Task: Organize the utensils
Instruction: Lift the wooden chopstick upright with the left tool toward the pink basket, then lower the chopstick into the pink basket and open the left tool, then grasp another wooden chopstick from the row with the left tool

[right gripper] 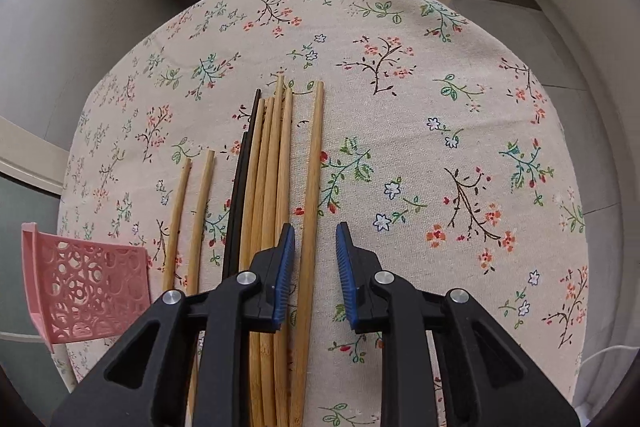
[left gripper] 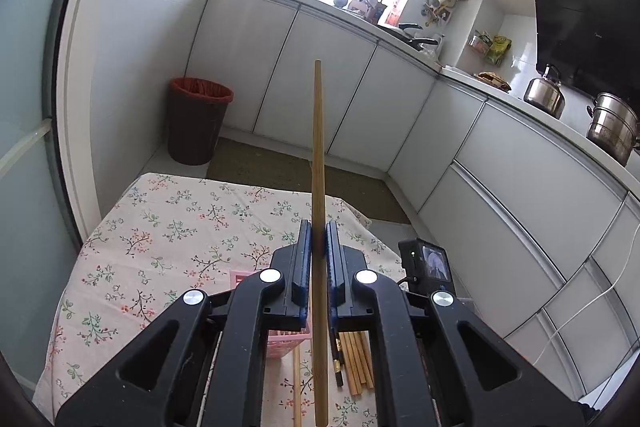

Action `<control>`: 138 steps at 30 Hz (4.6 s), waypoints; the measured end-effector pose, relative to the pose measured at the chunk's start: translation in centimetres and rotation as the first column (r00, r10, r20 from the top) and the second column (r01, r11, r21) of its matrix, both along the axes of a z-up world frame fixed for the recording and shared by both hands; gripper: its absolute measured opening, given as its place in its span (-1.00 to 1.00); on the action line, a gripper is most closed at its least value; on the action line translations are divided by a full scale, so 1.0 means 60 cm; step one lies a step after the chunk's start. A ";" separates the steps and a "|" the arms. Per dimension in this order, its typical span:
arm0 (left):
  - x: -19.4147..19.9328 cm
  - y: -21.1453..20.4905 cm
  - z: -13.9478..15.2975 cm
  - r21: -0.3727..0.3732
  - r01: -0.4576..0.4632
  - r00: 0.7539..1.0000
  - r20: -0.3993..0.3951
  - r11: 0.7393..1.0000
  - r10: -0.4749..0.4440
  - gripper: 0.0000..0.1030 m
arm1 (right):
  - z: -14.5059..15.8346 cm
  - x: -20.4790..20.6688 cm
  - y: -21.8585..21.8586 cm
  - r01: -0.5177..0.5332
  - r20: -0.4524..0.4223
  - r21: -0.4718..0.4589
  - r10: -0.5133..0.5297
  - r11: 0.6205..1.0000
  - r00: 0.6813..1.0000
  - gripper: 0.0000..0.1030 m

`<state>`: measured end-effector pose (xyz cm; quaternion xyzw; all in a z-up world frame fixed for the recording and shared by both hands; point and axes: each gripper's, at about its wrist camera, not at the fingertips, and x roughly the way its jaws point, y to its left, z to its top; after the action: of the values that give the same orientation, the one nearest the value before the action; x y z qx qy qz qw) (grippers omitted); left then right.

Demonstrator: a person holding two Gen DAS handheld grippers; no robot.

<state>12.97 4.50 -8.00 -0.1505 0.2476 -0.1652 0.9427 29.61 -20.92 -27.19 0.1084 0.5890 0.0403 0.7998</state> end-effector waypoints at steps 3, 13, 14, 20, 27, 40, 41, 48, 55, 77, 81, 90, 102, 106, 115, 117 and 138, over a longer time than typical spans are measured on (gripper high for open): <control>0.006 0.002 0.000 -0.001 -0.003 1.000 0.012 1.000 0.003 -0.88 | 0.001 0.002 0.010 -0.024 0.000 -0.047 0.024 0.999 1.000 -0.85; 0.014 0.012 0.000 -0.014 -0.025 0.999 0.030 1.000 0.025 -0.88 | 0.103 -0.038 -0.004 0.009 0.186 0.010 -0.010 1.000 0.983 -0.86; 0.014 0.013 0.000 -0.015 -0.026 0.999 0.032 1.000 0.026 -0.88 | 0.116 -0.043 -0.004 0.008 0.219 0.012 -0.010 1.000 0.976 -0.86; 0.030 0.018 -0.003 -0.034 -0.051 0.996 0.066 0.998 0.053 -0.88 | 0.221 -0.086 -0.002 -0.018 0.471 0.083 -0.023 0.996 0.882 -0.86; 0.062 0.008 -0.028 0.036 -0.094 0.989 0.121 0.995 0.089 -0.86 | 0.288 -0.128 0.022 -0.067 0.709 0.174 -0.078 0.983 0.701 -0.86; 0.080 -0.016 -0.040 0.257 -0.049 0.999 0.001 0.965 0.051 -0.88 | 0.287 -0.135 0.062 -0.123 0.760 0.167 -0.048 0.978 0.648 -0.85; 0.085 -0.018 -0.043 0.276 -0.036 0.999 -0.024 0.961 0.045 -0.88 | 0.287 -0.133 0.063 -0.121 0.762 0.173 -0.054 0.977 0.645 -0.85; 0.127 0.002 -0.098 0.245 0.042 0.964 -0.263 0.969 0.025 -0.86 | 0.272 -0.138 0.077 -0.118 0.770 0.248 -0.122 0.962 0.626 -0.85; 0.094 0.031 -0.042 0.151 -0.004 0.981 -0.193 0.988 0.034 -0.26 | 0.264 -0.142 0.127 -0.102 0.823 0.226 -0.134 0.969 0.552 -0.85; 0.058 0.056 -0.051 0.120 -0.024 0.958 -0.281 0.993 0.057 -0.26 | 0.263 -0.145 0.131 -0.169 0.716 0.147 0.013 0.975 0.698 -0.27; 0.053 0.037 -0.081 0.099 -0.017 0.919 -0.390 0.995 0.054 -0.26 | 0.264 -0.144 0.081 -0.136 0.589 0.180 0.004 0.974 0.808 -0.27; 0.039 -0.034 -0.130 0.153 0.032 0.884 -0.465 0.988 0.043 -0.26 | 0.141 -0.160 0.024 -0.040 0.202 0.290 -0.020 0.956 0.979 -0.30; 0.032 -0.096 -0.207 0.189 0.104 0.830 -0.558 0.977 0.020 -0.39 | 0.104 -0.143 0.030 -0.041 0.130 0.246 0.009 0.969 0.992 -0.41; 0.040 -0.111 -0.240 0.195 0.116 0.808 -0.589 0.974 0.022 -0.45 | 0.102 -0.141 0.029 -0.047 0.122 0.247 0.018 0.968 0.992 -0.41; 0.069 -0.134 -0.300 0.210 0.101 0.794 -0.605 0.972 0.048 -0.77 | 0.089 -0.129 0.024 -0.038 0.100 0.256 0.013 0.966 0.995 -0.41; 0.065 -0.139 -0.306 0.227 0.088 0.806 -0.588 0.970 0.065 -0.86 | 0.088 -0.127 0.023 -0.043 0.100 0.256 0.018 0.966 0.995 -0.41; 0.015 -0.112 -0.312 0.202 0.045 0.757 -0.646 0.978 0.099 -0.83 | -0.001 -0.063 0.118 -0.161 0.004 0.140 0.162 0.977 0.987 -0.61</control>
<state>13.88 -2.19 -26.70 -0.1044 0.5737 -0.0624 0.8100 25.82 -13.83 -27.23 0.1161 0.5945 0.1456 0.7823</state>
